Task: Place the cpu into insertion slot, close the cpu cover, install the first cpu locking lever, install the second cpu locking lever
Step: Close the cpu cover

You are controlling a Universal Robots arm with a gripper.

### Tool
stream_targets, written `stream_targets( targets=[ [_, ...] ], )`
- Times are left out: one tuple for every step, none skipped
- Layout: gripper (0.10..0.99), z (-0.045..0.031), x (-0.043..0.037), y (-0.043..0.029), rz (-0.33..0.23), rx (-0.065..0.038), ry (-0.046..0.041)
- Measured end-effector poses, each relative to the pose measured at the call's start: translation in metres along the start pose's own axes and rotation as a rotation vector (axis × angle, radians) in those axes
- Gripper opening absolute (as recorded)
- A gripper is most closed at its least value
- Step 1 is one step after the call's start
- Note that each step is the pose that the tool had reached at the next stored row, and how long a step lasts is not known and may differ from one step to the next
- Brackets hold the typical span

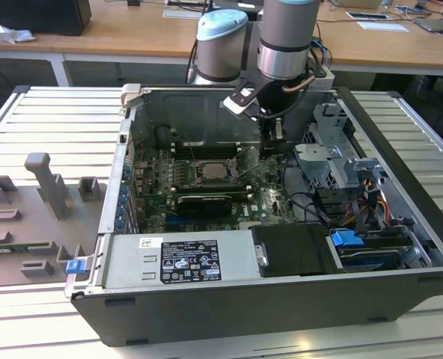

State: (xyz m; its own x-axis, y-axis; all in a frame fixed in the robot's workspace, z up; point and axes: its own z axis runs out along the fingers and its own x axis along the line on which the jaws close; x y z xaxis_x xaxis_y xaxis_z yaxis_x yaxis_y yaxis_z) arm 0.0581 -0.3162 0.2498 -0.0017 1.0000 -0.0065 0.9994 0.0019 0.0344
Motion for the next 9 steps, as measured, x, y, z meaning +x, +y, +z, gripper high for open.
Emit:
stream_targets(
  targets=[
    [0.106,0.0,0.0001,0.0,0.0,0.014,0.0],
    [0.106,0.0001,0.0002,0.0,0.0,0.025,0.0001],
    [0.106,0.0,0.0002,-0.0002,0.0,0.027,0.0001],
    [0.106,0.0,0.0003,-0.0008,0.0,0.027,0.0],
    [0.106,0.0,0.0003,-0.0019,0.0,0.027,0.0001],
    [0.106,-0.0001,0.0003,-0.0051,0.0,0.027,0.0001],
    [0.106,-0.0002,0.0003,-0.0071,0.0,0.027,0.0002],
    [0.106,-0.0003,0.0003,-0.0108,0.0,0.027,0.0001],
    [0.106,-0.0004,0.0003,-0.0137,0.0,0.027,0.0001]
  ],
)
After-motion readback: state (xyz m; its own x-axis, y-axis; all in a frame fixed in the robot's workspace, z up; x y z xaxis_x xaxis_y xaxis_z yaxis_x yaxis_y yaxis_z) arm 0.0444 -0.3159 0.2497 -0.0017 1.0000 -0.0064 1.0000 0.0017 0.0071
